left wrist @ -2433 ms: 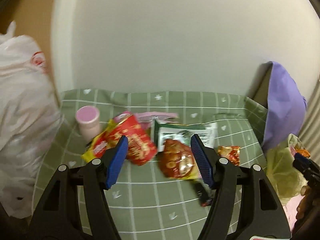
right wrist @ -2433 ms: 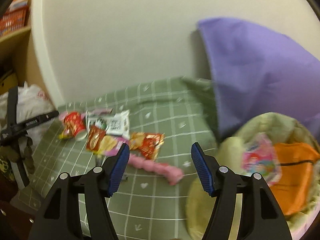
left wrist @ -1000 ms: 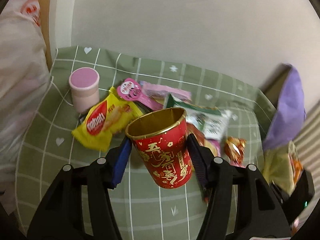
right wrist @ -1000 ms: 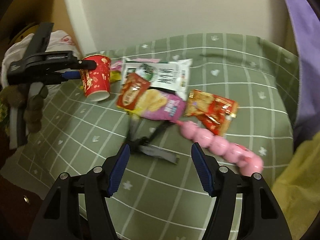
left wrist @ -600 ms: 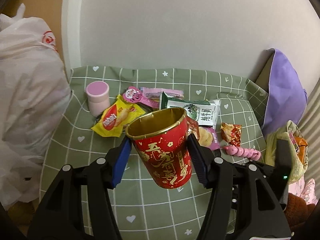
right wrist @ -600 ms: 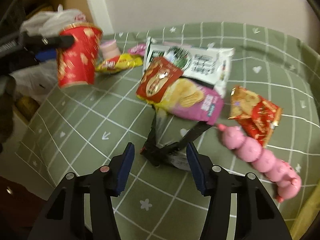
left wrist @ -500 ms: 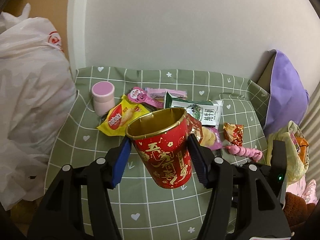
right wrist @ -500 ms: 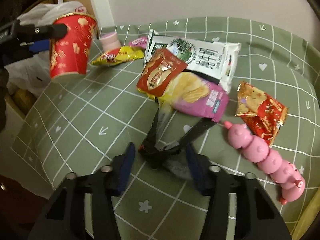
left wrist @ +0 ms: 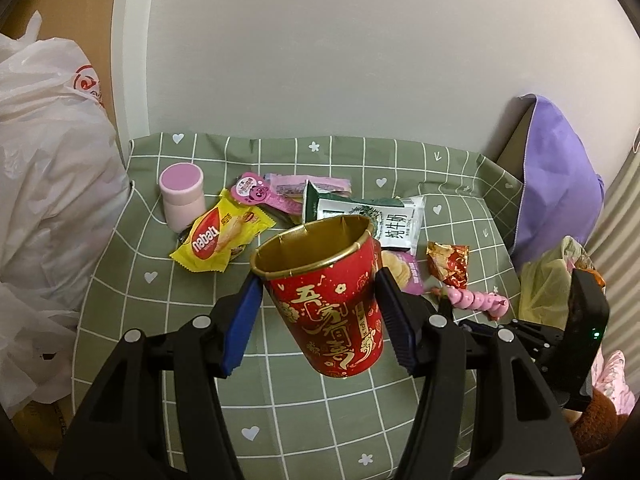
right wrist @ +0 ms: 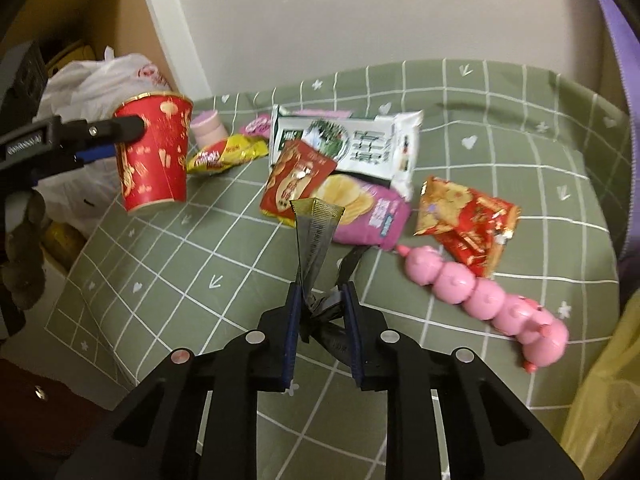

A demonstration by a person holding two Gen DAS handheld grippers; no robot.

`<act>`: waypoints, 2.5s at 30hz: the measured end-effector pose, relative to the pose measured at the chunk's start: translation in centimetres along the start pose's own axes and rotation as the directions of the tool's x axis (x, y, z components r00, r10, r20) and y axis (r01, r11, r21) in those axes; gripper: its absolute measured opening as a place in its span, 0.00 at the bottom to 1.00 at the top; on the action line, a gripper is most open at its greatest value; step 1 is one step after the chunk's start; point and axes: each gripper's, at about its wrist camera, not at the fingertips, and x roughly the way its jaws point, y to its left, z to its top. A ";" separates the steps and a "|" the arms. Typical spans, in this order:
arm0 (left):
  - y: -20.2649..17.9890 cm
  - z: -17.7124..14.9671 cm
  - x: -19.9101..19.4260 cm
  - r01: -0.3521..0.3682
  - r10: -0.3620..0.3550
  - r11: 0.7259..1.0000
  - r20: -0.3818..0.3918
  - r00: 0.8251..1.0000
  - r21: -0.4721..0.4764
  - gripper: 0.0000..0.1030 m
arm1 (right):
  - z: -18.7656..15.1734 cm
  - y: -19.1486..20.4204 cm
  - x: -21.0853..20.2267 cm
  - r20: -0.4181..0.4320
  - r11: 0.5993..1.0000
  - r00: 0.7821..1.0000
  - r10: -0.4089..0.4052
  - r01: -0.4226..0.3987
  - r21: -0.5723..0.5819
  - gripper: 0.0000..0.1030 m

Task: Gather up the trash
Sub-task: 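Grasp the red paper cup with left tool while right tool grasps a wrapper, then carry the red cup and wrapper over the yellow bin, then open both tools to drop the cup and wrapper into the bin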

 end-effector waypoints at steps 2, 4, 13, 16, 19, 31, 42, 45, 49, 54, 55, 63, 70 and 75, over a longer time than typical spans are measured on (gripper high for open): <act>-0.2 0.1 -0.1 0.002 -0.002 1.000 0.004 1.000 0.003 0.53 | 0.2 0.0 -1.1 0.023 1.000 1.000 -0.006 0.006 0.003 0.20; -0.3 0.2 -0.2 0.006 -0.006 1.000 0.007 1.000 0.004 0.53 | 0.6 0.1 -2.0 0.046 1.000 0.999 -0.015 0.015 0.001 0.20; -3.8 2.4 -0.8 0.074 -0.079 0.995 0.068 0.995 0.074 0.53 | 2.6 0.1 -7.0 0.159 0.996 0.984 -0.083 0.084 -0.003 0.20; -5.9 3.8 -1.3 0.114 -0.126 0.986 0.096 0.987 0.122 0.53 | 3.1 -0.4 -9.4 0.206 0.992 0.970 -0.127 0.128 0.009 0.20; -8.1 5.3 -1.6 0.163 -0.183 0.974 0.117 0.976 0.158 0.53 | 3.8 -1.4 -12.8 0.262 0.982 0.947 -0.187 0.187 0.027 0.20; -21.7 9.1 -1.8 0.456 -0.523 0.795 0.070 0.850 0.400 0.53 | 2.8 -7.8 -28.3 0.403 0.857 0.756 -0.515 0.455 0.241 0.20; -35.0 5.0 3.0 0.646 -0.632 0.530 -0.252 0.733 0.549 0.53 | -3.3 -13.4 -33.4 0.291 0.708 0.667 -0.686 0.519 0.479 0.20; -38.4 2.7 6.0 0.667 -0.599 0.470 -0.346 0.722 0.578 0.53 | -5.0 -14.9 -32.9 0.244 0.678 0.673 -0.698 0.511 0.528 0.20; -42.4 -0.4 10.9 0.670 -0.505 0.430 -0.454 0.734 0.605 0.53 | -6.9 -17.0 -32.1 0.195 0.657 0.692 -0.695 0.502 0.563 0.20; -44.0 -2.8 13.7 0.632 -0.394 0.396 -0.499 0.772 0.666 0.52 | -7.7 -19.1 -29.7 0.175 0.688 0.745 -0.643 0.463 0.559 0.20; -43.6 -3.1 13.6 0.631 -0.388 0.385 -0.502 0.773 0.673 0.52 | -7.7 -19.3 -29.1 0.169 0.695 0.756 -0.633 0.458 0.554 0.20; -41.3 -1.9 13.4 0.626 -0.396 0.413 -0.489 0.777 0.661 0.51 | -7.9 -22.0 -23.1 0.101 0.726 0.826 -0.554 0.421 0.543 0.20; -40.3 -1.3 12.4 0.700 -0.495 0.447 -0.498 0.712 0.557 0.55 | -9.2 -21.7 -23.1 0.128 0.726 0.836 -0.533 0.374 0.577 0.21; -39.7 -0.6 11.3 0.734 -0.555 0.447 -0.484 0.676 0.512 0.68 | -9.3 -21.5 -23.8 0.132 0.700 0.802 -0.582 0.413 0.582 0.37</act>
